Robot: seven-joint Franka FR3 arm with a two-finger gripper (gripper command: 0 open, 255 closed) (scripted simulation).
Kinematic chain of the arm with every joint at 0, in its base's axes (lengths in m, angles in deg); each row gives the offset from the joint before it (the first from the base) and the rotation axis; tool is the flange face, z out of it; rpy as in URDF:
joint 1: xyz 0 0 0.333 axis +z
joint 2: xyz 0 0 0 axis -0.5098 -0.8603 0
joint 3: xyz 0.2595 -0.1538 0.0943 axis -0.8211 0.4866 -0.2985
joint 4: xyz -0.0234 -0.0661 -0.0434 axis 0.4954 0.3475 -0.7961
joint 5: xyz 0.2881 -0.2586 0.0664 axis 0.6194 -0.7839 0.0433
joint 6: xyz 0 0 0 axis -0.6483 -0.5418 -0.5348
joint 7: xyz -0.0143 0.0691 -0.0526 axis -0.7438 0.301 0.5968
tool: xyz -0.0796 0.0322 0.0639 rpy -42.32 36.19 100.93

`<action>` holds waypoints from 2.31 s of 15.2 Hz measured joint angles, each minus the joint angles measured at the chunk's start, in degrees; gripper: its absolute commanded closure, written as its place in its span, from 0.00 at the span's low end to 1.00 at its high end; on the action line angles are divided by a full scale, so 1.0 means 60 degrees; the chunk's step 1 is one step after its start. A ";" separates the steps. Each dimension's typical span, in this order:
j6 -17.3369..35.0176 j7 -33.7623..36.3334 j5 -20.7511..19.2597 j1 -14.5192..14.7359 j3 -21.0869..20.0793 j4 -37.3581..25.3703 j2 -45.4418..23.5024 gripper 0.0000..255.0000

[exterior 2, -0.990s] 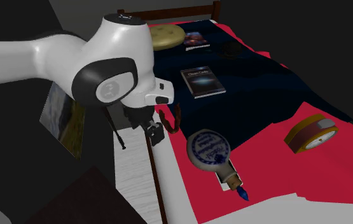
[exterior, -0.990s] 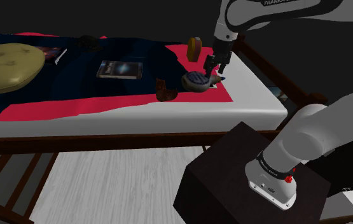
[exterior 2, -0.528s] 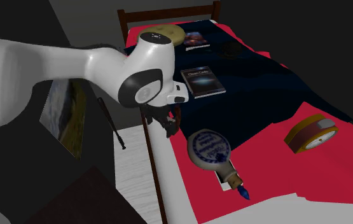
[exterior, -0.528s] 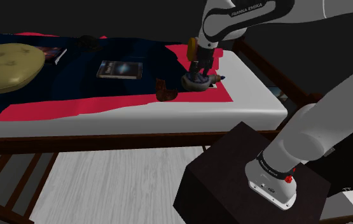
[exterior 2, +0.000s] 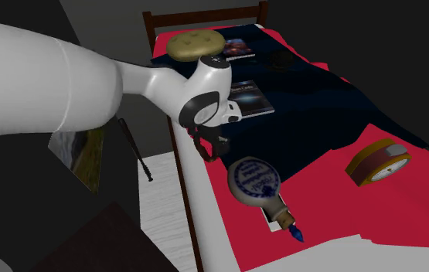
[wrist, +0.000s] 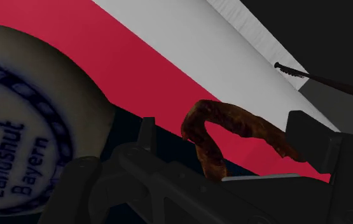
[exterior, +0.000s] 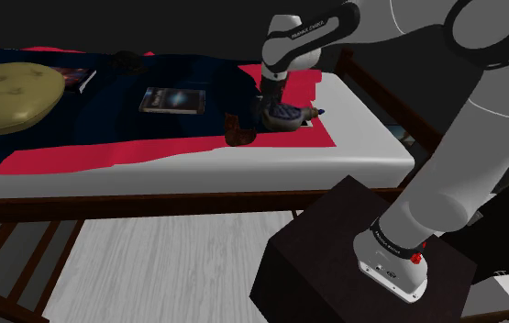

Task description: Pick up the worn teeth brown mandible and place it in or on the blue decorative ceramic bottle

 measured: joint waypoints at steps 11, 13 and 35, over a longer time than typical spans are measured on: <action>0.0723 -0.0778 0.0596 -0.0028 -0.0352 -0.2299 -0.2944 0.00; 0.0928 -0.0810 0.0627 -0.0028 -0.0368 -0.2219 -0.3067 0.00; 0.0972 -0.0802 0.0633 -0.0017 -0.0374 -0.2250 -0.3135 1.00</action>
